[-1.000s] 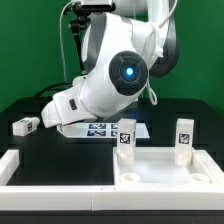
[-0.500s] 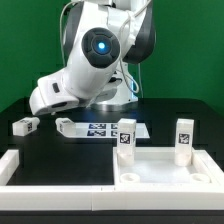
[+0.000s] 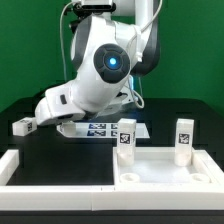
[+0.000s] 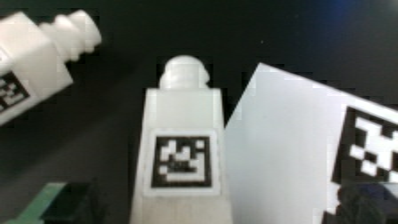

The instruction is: Assemble square table

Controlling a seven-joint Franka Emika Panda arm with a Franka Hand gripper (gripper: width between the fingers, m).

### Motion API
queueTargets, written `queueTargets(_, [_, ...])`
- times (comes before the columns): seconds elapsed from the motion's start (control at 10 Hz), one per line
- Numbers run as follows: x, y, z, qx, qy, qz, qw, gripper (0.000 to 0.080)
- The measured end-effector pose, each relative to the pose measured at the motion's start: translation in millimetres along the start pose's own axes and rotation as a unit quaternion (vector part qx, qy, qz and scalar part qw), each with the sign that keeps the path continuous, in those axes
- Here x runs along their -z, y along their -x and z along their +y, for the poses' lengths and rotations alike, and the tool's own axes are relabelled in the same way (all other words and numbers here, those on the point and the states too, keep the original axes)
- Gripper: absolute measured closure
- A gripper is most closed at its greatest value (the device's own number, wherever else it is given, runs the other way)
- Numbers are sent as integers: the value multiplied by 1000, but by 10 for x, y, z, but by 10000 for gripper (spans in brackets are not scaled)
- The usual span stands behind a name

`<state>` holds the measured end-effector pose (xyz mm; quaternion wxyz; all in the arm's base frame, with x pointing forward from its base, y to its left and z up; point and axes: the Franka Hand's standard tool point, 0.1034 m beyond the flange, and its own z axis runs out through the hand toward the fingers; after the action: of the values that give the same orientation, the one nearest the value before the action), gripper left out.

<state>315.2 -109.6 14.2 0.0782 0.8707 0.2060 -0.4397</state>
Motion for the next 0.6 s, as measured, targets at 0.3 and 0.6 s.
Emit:
queueTargets(0.3, [-130,-3,1,18,-7,3,1000,151])
queueTargets(0.6, [-143,1,9,22,-8,2,1000,271])
